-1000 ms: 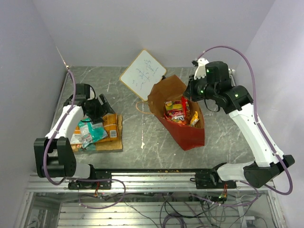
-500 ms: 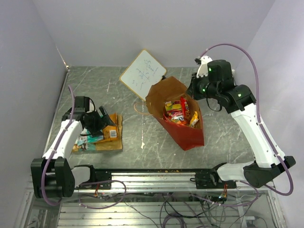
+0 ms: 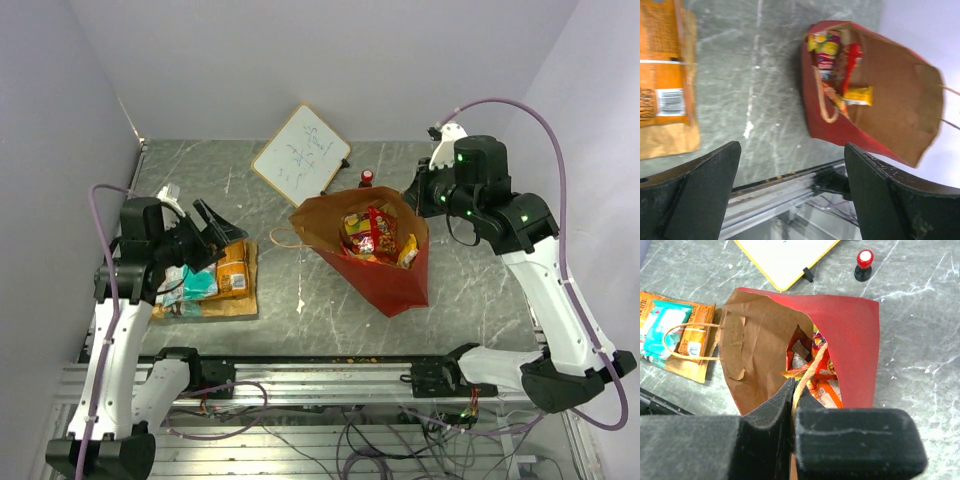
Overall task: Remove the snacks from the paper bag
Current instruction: Adjust the paper bag at the center of the board.
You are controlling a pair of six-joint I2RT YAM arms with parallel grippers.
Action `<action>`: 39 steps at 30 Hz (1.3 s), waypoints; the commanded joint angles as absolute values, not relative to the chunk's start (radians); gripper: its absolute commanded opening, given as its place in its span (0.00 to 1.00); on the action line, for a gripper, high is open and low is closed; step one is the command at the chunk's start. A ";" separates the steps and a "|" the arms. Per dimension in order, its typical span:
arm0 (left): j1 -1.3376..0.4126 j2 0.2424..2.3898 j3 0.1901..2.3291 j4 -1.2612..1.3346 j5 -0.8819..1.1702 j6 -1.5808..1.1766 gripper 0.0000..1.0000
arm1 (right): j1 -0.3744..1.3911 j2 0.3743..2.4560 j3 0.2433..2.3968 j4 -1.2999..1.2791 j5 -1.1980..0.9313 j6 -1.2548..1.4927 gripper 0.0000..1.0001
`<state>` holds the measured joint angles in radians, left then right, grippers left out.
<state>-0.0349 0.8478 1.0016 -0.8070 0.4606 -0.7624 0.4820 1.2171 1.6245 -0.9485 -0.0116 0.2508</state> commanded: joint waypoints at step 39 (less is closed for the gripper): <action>-0.439 1.465 1.276 -0.636 0.438 -0.870 0.44 | 0.488 1.213 1.603 -0.844 0.058 0.340 0.00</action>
<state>-0.4301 1.4475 1.1702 -0.6662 0.3782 -0.9493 0.4824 1.1980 1.5368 -0.8280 -0.0139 0.3737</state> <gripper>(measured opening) 0.584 0.005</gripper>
